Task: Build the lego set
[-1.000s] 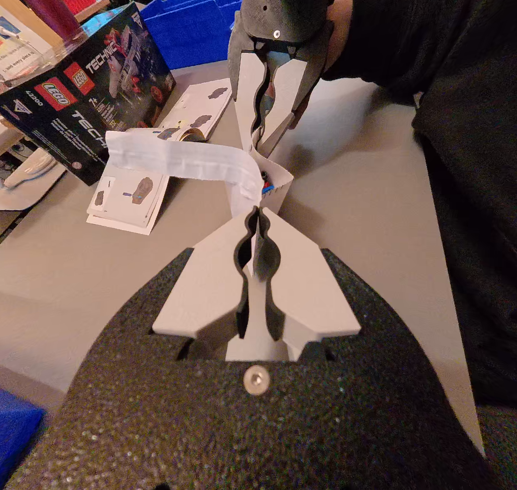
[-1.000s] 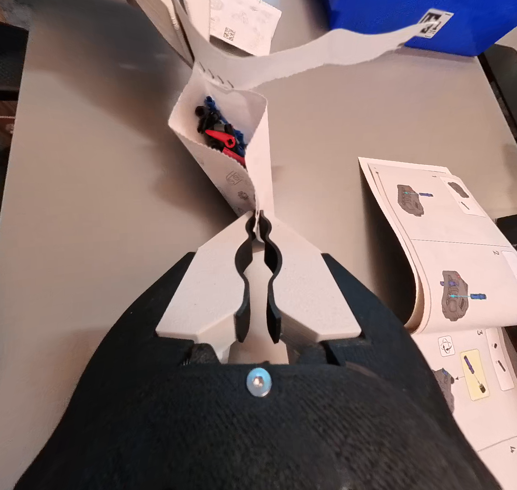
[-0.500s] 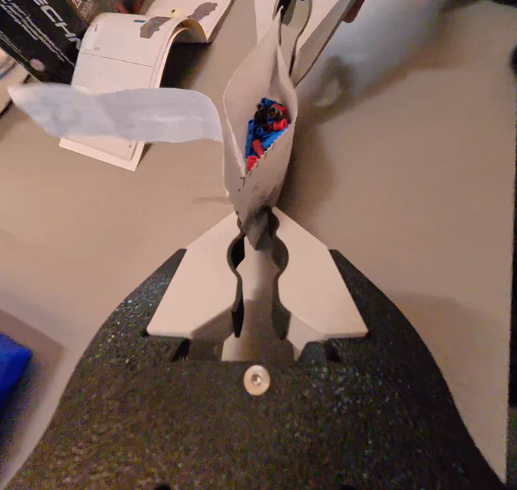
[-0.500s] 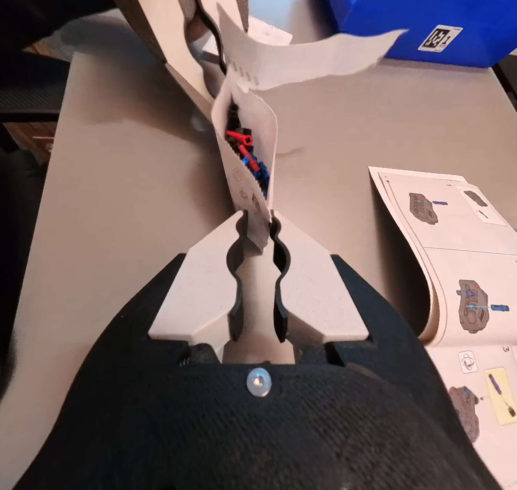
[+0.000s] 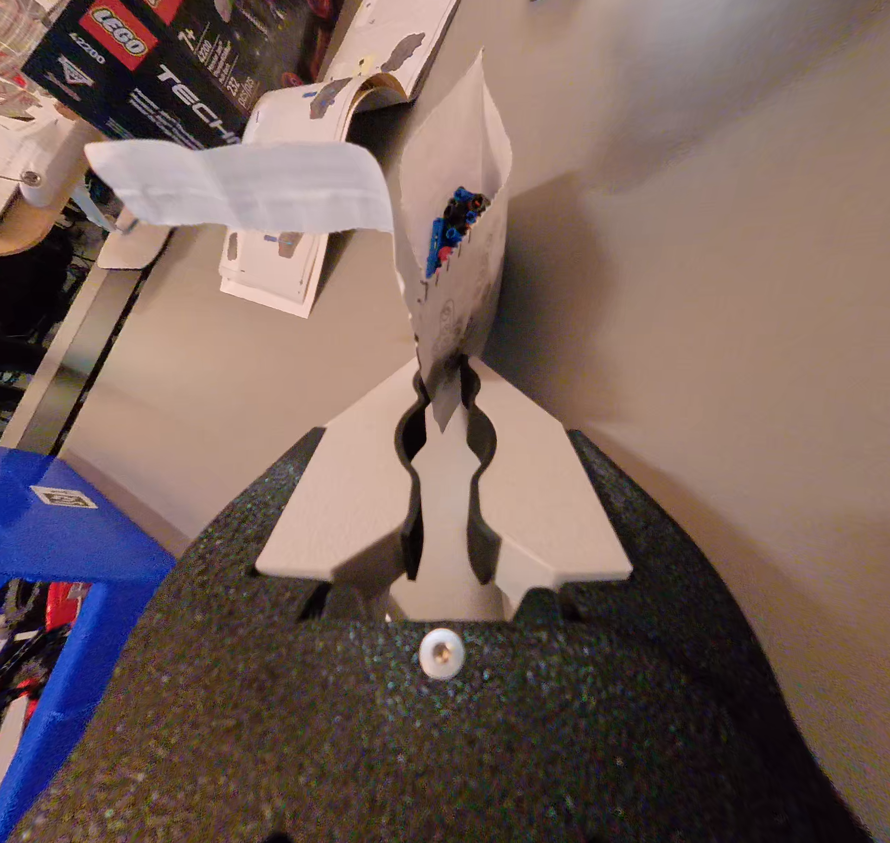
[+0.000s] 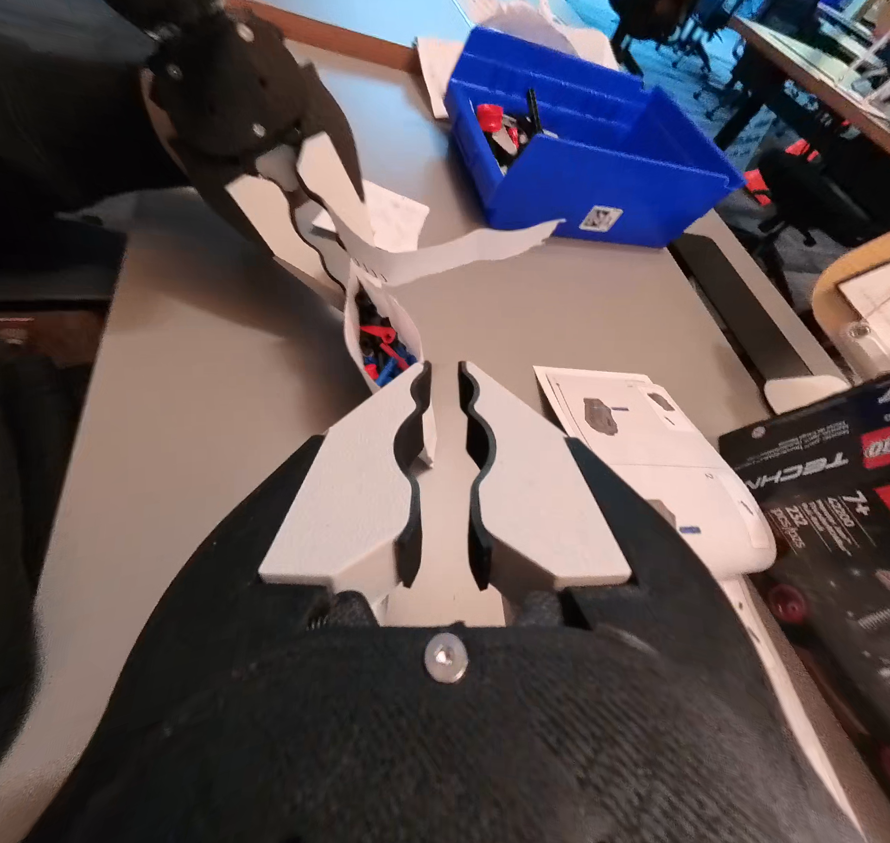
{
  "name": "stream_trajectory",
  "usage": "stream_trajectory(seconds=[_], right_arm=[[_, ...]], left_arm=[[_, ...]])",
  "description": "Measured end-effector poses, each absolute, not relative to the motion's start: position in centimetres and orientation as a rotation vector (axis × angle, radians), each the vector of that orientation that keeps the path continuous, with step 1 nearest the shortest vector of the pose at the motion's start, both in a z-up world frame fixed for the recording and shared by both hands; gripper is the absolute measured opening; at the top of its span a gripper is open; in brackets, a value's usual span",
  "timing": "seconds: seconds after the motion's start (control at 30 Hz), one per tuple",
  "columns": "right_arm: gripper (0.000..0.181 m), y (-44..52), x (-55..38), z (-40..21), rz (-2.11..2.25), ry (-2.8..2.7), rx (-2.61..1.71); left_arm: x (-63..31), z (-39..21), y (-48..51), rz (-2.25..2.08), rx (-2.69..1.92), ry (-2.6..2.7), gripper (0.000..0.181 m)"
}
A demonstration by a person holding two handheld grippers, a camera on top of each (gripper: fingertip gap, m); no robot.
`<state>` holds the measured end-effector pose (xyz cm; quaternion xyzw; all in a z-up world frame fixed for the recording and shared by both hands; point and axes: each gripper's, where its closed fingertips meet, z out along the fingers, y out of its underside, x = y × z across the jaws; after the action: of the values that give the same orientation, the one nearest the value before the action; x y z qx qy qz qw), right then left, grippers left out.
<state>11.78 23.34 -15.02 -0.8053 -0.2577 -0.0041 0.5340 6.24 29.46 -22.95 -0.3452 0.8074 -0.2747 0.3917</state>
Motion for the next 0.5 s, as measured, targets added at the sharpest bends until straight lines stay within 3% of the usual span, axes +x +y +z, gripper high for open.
stream_trajectory(seconds=[0.03,0.3,0.37,0.5], right_arm=[[0.012,23.7,12.3,-15.7,-0.045,-0.593,-1.946],[0.027,23.8,13.3,-18.1,-0.078,-0.602,-2.041],[0.025,23.9,12.0,-17.6,-0.060,-0.675,-1.991],[0.003,25.0,9.4,-16.6,0.037,-0.690,-1.961]], left_arm=[[6.3,-22.8,29.6,-0.694,-0.879,2.033,0.008],[5.7,-21.8,31.4,-0.667,-0.899,1.950,0.007],[5.6,-21.5,31.6,-0.678,-0.890,1.938,0.007],[5.8,-21.0,30.9,-0.717,-0.835,1.933,0.007]])
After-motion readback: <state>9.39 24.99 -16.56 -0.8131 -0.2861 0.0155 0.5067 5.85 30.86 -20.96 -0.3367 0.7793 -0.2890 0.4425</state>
